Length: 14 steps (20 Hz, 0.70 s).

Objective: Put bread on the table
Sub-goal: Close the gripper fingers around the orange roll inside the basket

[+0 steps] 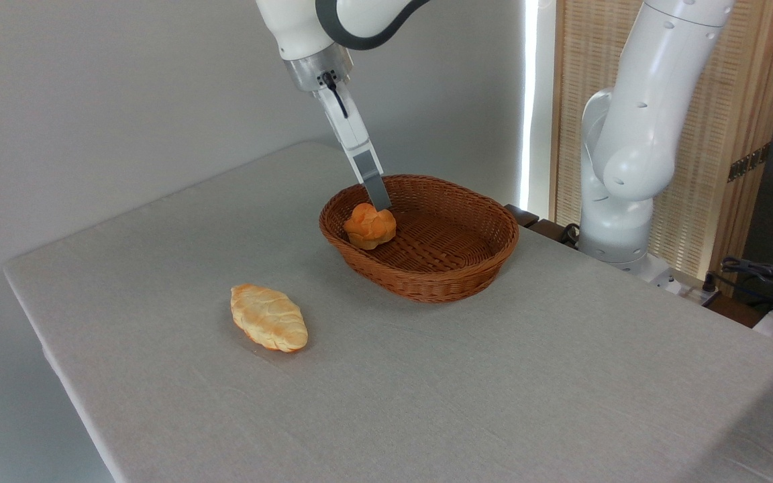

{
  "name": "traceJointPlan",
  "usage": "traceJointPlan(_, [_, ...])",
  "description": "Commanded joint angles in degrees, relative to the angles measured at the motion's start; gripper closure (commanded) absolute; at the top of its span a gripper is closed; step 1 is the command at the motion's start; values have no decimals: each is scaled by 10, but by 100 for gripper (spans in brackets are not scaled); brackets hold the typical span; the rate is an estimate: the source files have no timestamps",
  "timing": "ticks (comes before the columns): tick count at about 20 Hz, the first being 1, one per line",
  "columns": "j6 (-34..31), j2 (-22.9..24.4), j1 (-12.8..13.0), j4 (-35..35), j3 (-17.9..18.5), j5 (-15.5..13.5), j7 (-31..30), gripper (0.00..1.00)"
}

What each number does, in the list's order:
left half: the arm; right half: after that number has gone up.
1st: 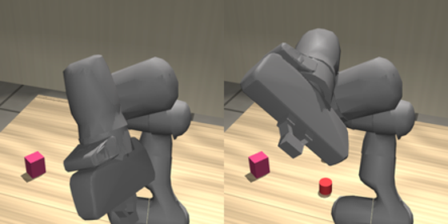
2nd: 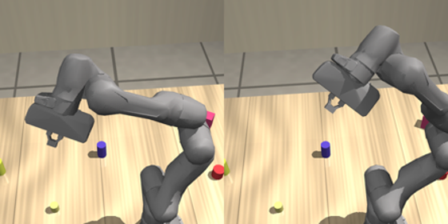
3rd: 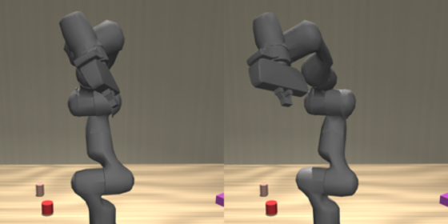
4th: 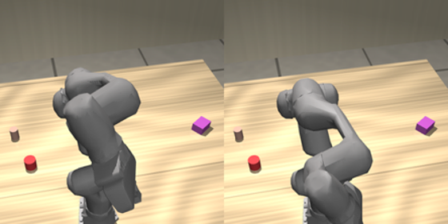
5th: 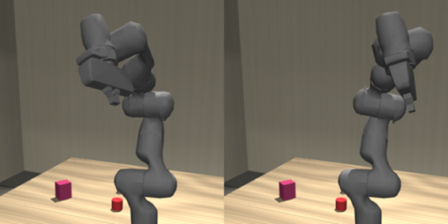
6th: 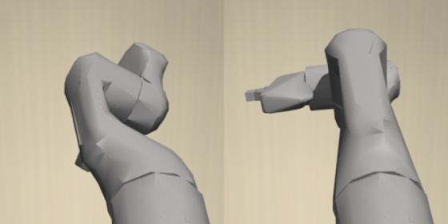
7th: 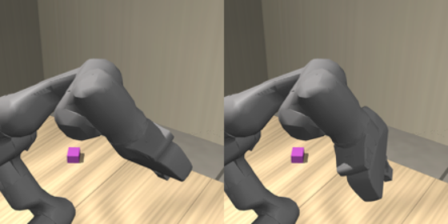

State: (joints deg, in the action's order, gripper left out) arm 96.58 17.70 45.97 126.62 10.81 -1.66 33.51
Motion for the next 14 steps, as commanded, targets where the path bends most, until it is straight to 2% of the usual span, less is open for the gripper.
traceJointPlan(1, [31, -21, 5, 5, -5, -2, 12, 0])
traceJointPlan(7, [52, -62, 5, 5, -18, -1, 12, 0])
traceJointPlan(14, [75, -88, 4, 5, -18, 1, 12, 0])
